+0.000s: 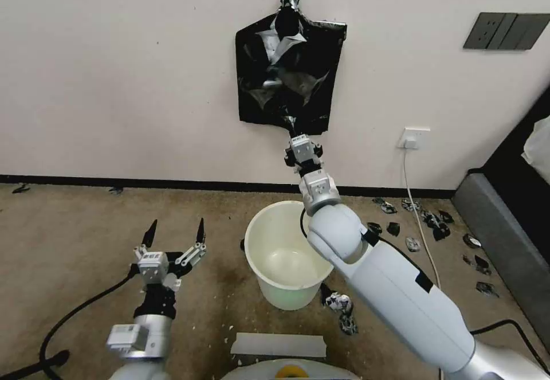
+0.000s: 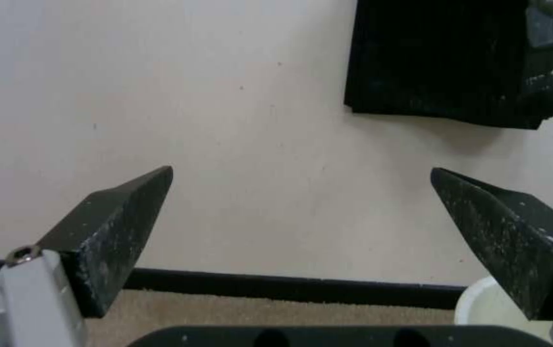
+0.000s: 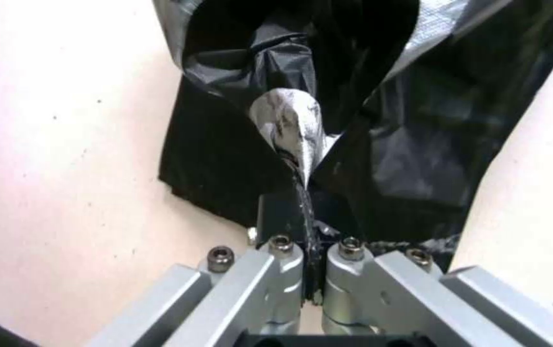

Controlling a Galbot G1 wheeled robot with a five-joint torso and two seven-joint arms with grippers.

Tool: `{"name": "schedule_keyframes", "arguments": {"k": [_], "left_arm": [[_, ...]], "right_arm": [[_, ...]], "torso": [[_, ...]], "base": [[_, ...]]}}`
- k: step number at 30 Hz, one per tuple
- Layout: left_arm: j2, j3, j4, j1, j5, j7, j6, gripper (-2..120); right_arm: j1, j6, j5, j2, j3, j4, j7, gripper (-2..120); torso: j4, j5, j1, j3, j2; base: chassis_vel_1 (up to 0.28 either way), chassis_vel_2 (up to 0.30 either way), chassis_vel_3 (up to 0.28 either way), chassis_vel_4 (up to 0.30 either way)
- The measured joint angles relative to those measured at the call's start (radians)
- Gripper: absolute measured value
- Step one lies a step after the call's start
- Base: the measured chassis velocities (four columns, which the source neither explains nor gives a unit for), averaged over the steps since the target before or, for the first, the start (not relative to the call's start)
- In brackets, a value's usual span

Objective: Place a trash bag onto the trash bin.

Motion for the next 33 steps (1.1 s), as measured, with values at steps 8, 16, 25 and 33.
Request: {"name": "schedule_keyframes", "arguments": {"k": [8, 16, 25, 33], "left_arm": [[0.096, 0.016, -0.027, -0.065, -0.066, 0.047, 0.010, 100], [0.312, -0.013, -0.016, -0.204, -0.280, 0.107, -0.004, 100], [0.535, 0.064, 0.059, -0.443, -0.457, 0.108, 0.017, 100], [0.651, 0.215, 0.144, -0.698, -0.573, 0.047, 0.039, 100]], "right_arm": [[-0.038, 0.004, -0.020, -0.013, -0.002, 0.015, -0.015, 0], [0.013, 0.005, -0.004, -0.029, -0.060, 0.002, -0.037, 0], [0.055, 0.005, 0.004, -0.023, -0.073, -0.019, -0.039, 0], [0.062, 0.004, 0.002, -0.026, -0.072, -0.027, -0.043, 0]], "torso": [[0.0001, -0.0001, 0.000, 0.000, 0.000], [0.0006, 0.0000, 0.000, 0.000, 0.000], [-0.0002, -0.0001, 0.000, 0.000, 0.000], [0.0000, 0.0002, 0.000, 0.000, 0.000]], "base": [[0.000, 0.000, 0.000, 0.000], [0.000, 0.000, 0.000, 0.000], [0.000, 0.000, 0.000, 0.000], [0.000, 0.000, 0.000, 0.000]]}}
